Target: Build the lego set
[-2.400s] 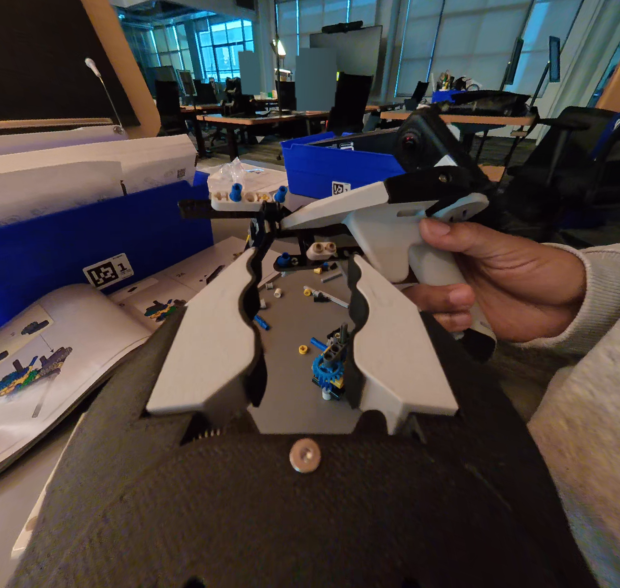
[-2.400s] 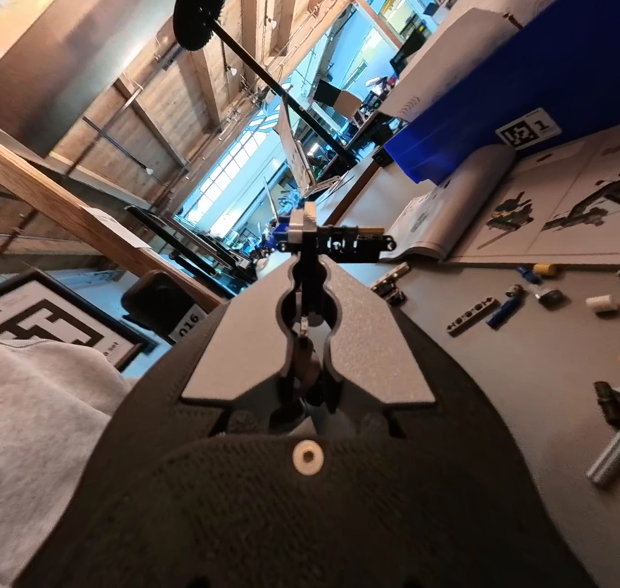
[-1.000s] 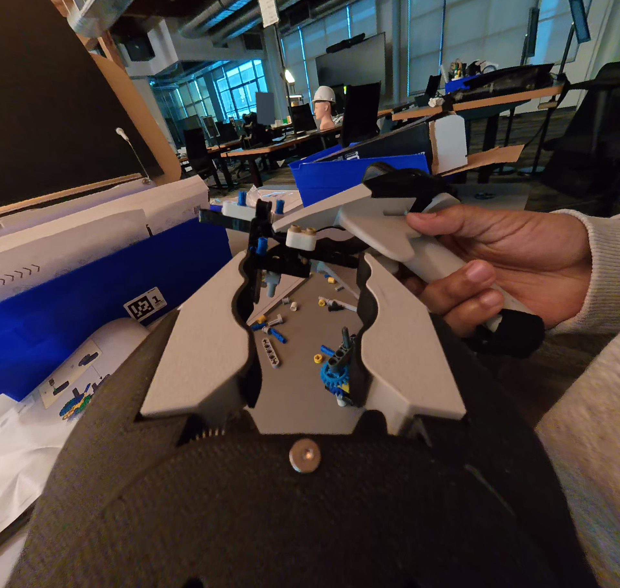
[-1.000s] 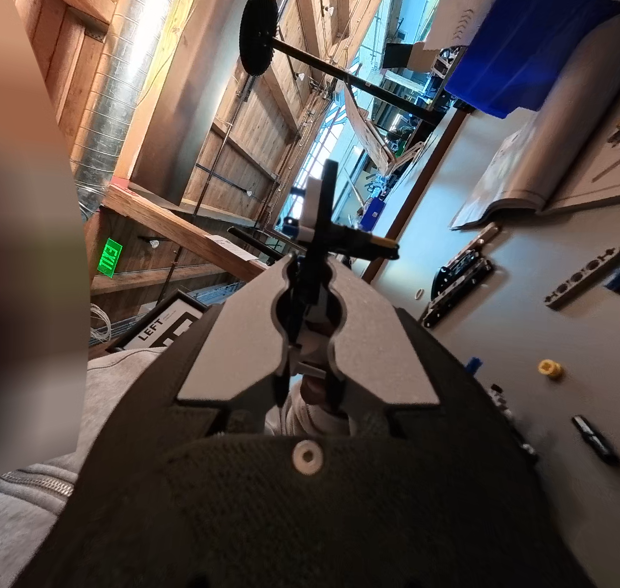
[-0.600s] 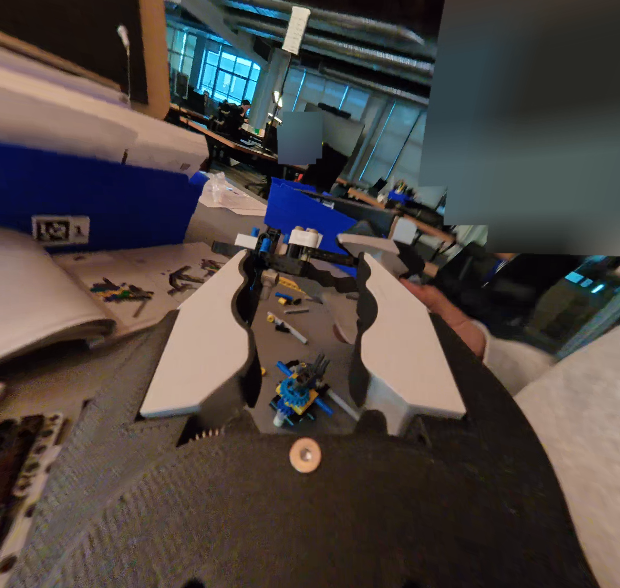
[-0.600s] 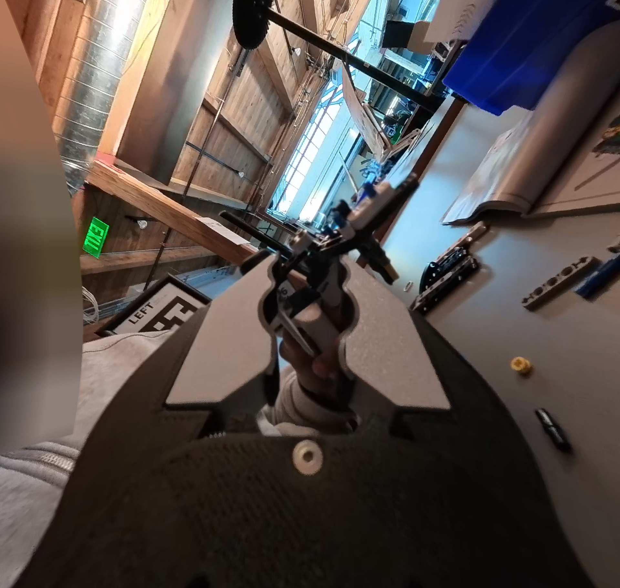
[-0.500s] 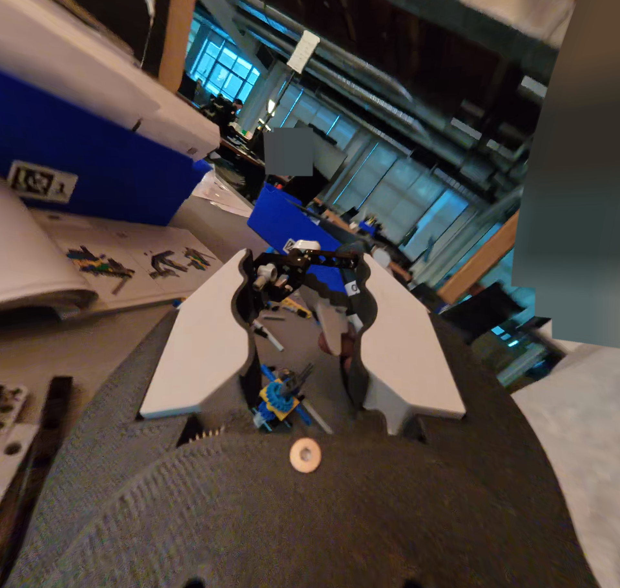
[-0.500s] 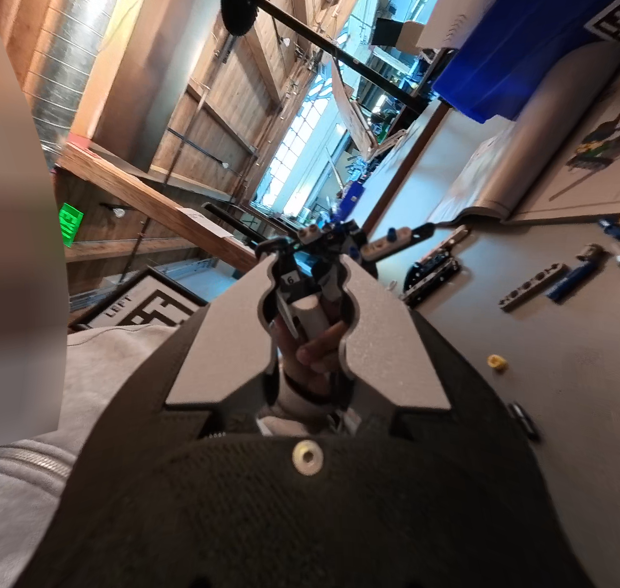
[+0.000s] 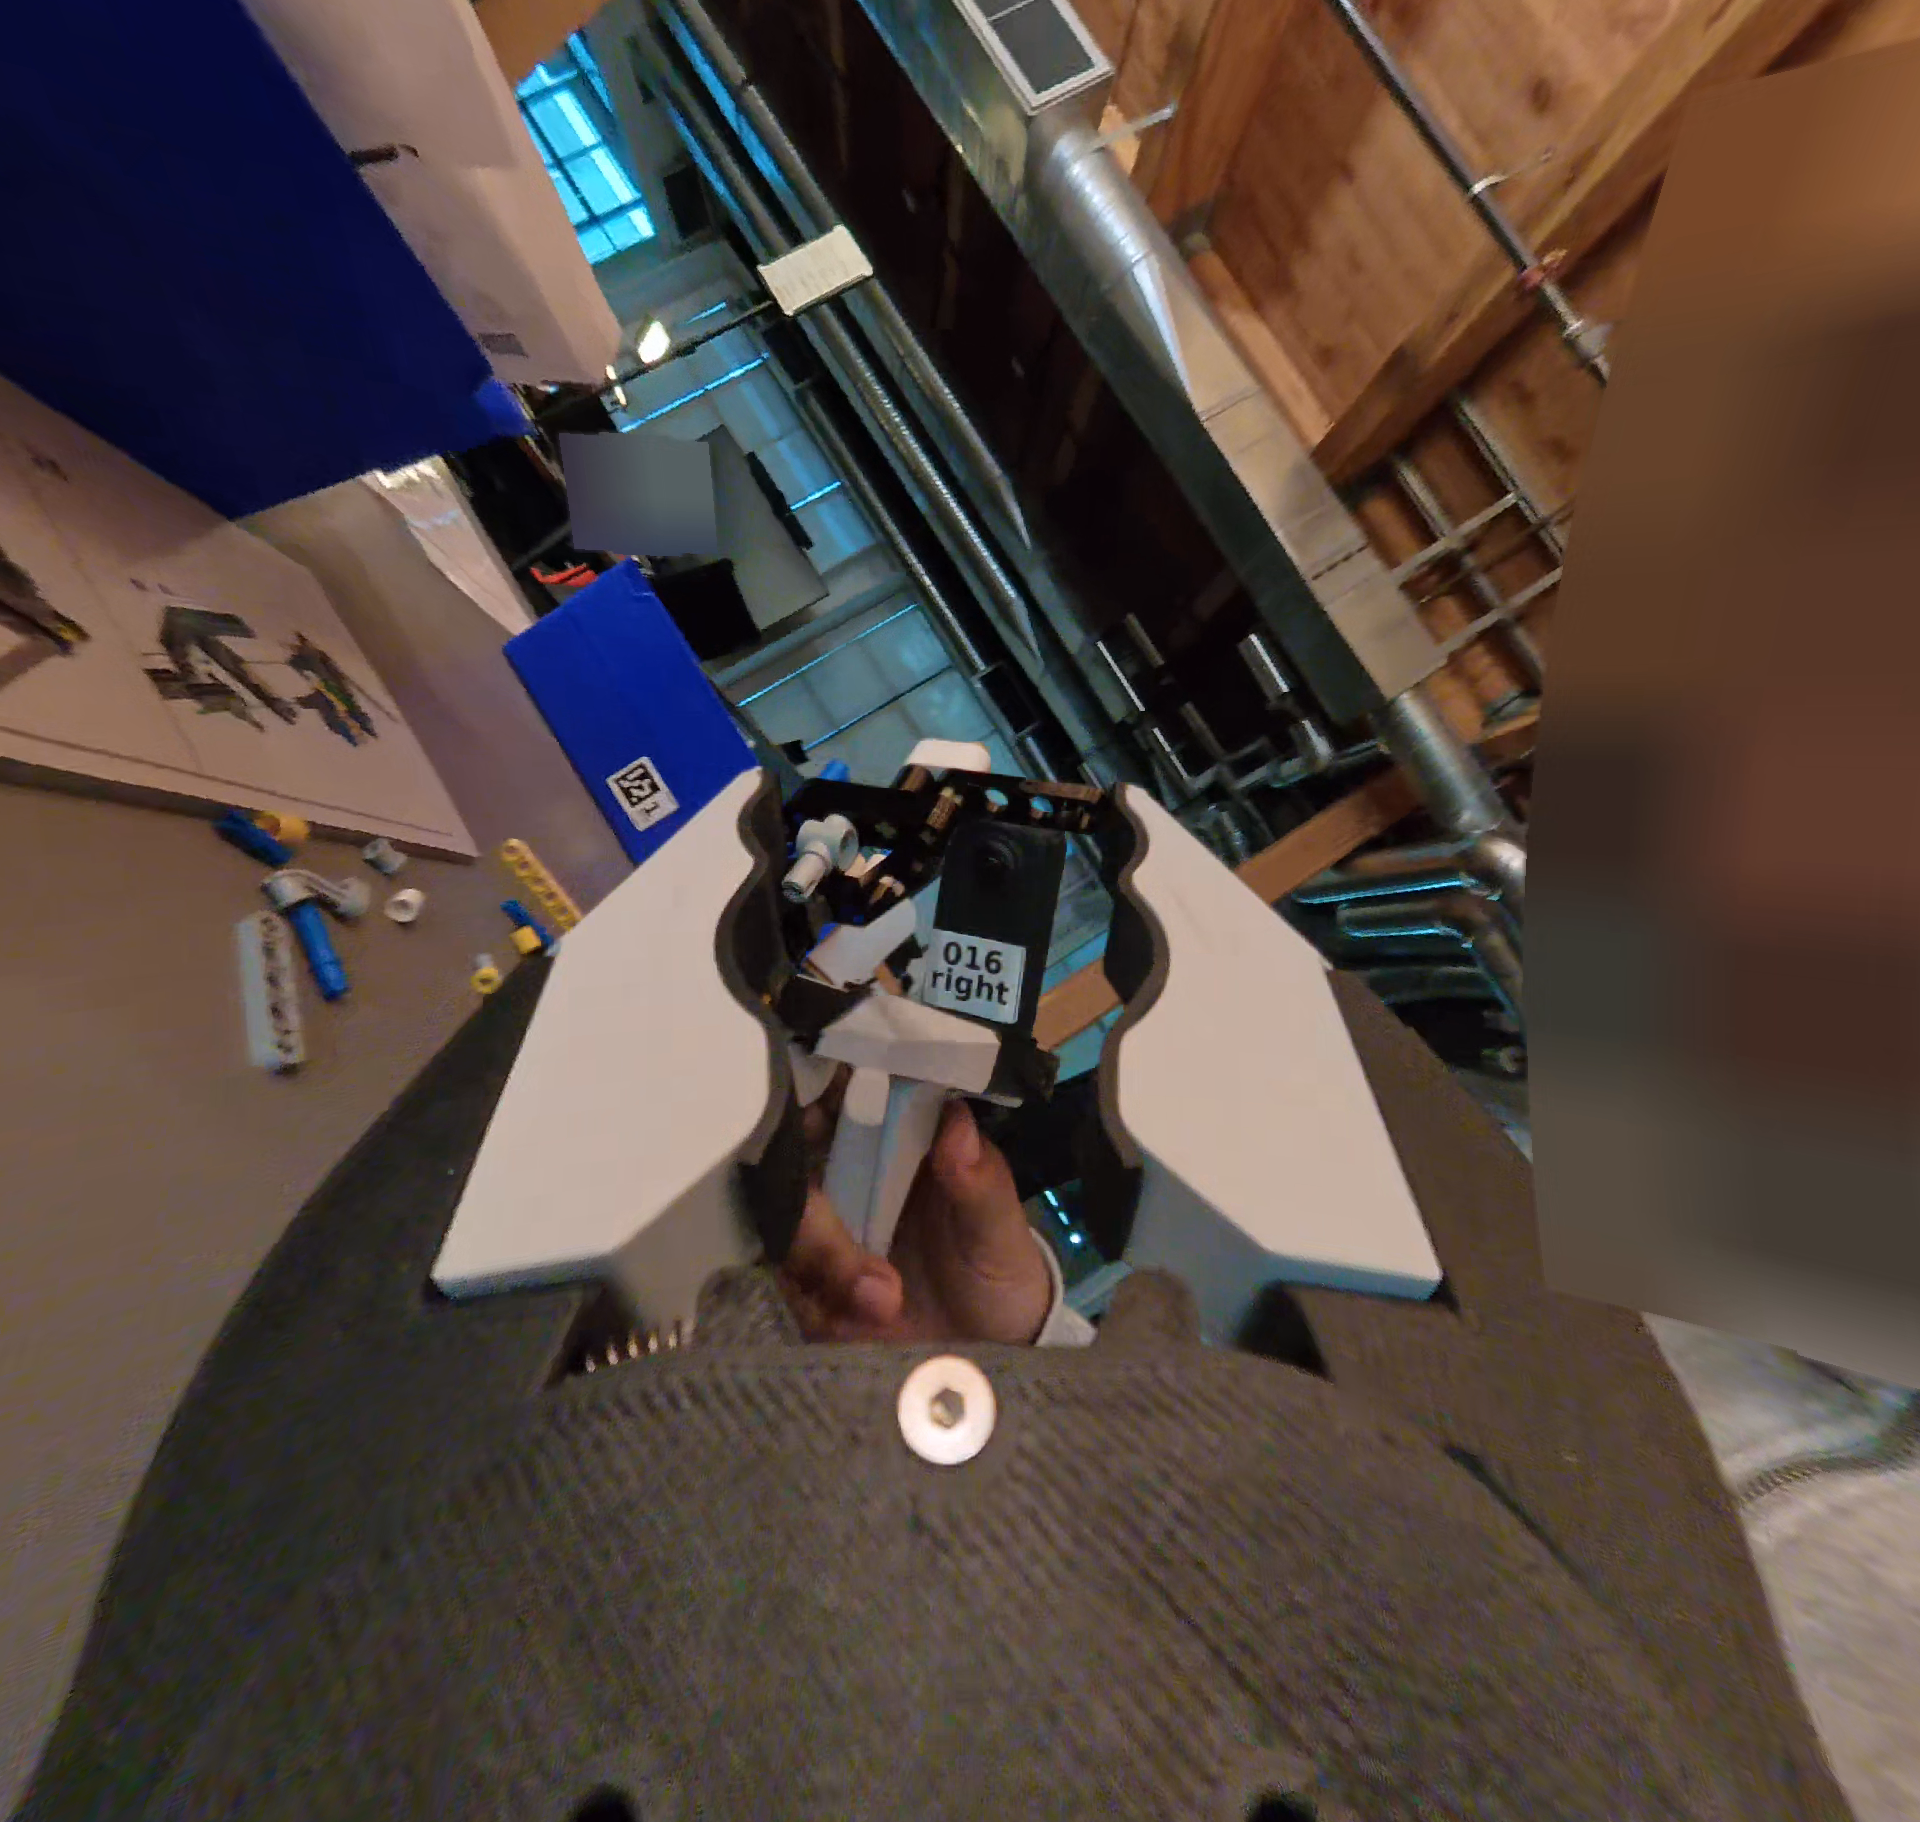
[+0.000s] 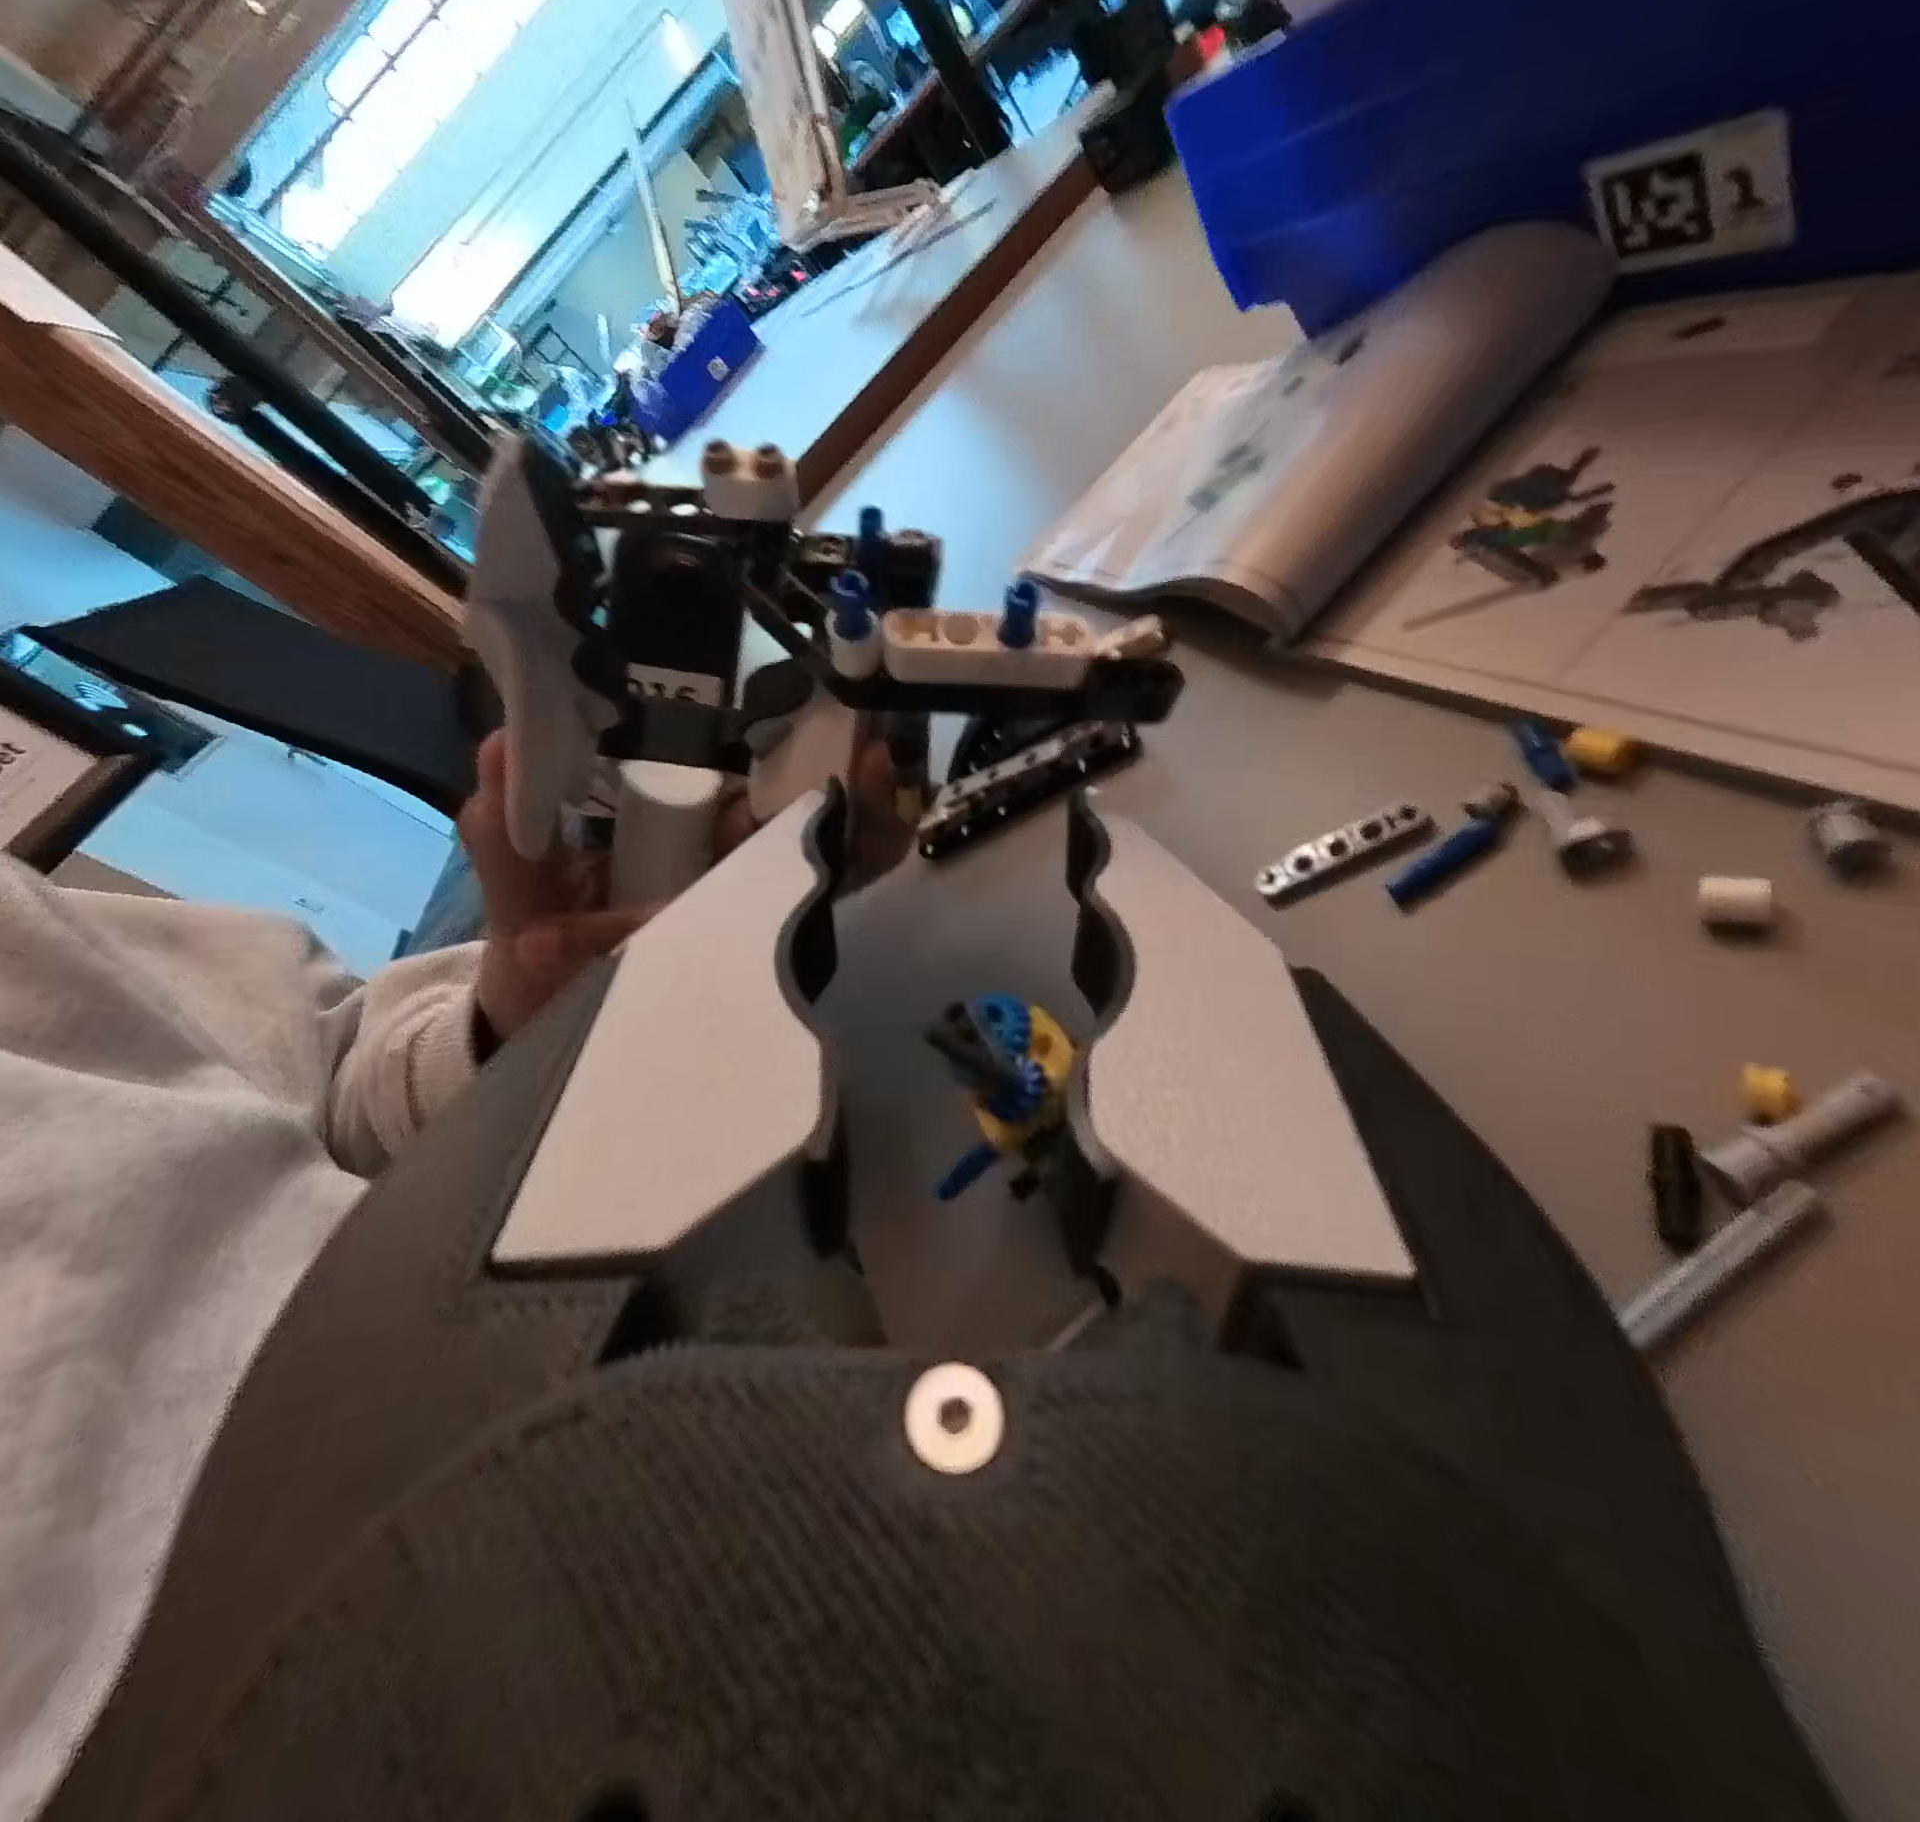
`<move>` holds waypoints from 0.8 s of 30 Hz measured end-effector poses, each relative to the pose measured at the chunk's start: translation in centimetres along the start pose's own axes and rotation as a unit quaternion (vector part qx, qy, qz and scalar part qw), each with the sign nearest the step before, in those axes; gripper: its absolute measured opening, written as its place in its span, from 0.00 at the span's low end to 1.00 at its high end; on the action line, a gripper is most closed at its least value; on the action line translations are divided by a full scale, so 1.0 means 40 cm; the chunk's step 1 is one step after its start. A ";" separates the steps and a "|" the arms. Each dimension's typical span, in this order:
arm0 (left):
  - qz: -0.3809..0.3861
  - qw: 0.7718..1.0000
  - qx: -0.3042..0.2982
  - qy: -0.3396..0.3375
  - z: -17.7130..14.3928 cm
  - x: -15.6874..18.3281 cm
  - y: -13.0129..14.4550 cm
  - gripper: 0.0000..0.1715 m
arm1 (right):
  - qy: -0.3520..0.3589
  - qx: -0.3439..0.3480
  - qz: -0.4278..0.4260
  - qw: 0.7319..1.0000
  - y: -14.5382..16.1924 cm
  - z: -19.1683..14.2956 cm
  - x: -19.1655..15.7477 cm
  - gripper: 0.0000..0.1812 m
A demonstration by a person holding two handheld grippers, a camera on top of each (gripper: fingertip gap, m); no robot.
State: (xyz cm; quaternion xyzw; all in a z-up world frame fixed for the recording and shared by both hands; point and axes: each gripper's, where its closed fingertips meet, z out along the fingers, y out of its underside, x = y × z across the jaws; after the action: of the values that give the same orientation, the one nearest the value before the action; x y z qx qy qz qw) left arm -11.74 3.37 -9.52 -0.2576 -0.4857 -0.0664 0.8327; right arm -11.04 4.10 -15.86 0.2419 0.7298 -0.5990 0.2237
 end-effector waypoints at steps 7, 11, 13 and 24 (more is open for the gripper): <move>-0.041 0.999 -0.011 0.021 0.010 0.010 0.028 0.35 | -0.032 0.061 0.002 0.998 -0.049 -0.022 -0.027 0.04; -0.021 0.998 -0.043 0.031 0.016 0.018 0.044 0.38 | -0.032 0.085 0.018 0.996 -0.072 -0.042 -0.021 0.03; -0.002 0.998 -0.064 0.026 0.019 0.015 0.053 0.42 | -0.019 0.088 0.023 0.996 -0.079 -0.052 -0.007 0.03; 0.453 0.861 -0.131 -0.193 -0.008 -0.071 0.023 0.32 | 0.094 0.049 -0.043 0.993 -0.086 -0.100 0.067 0.03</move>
State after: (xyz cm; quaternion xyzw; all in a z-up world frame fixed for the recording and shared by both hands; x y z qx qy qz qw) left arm -12.63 3.61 -12.37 -0.5637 -0.4531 0.3055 0.6193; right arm -15.41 7.67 -14.12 0.2761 0.7271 -0.6178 0.1154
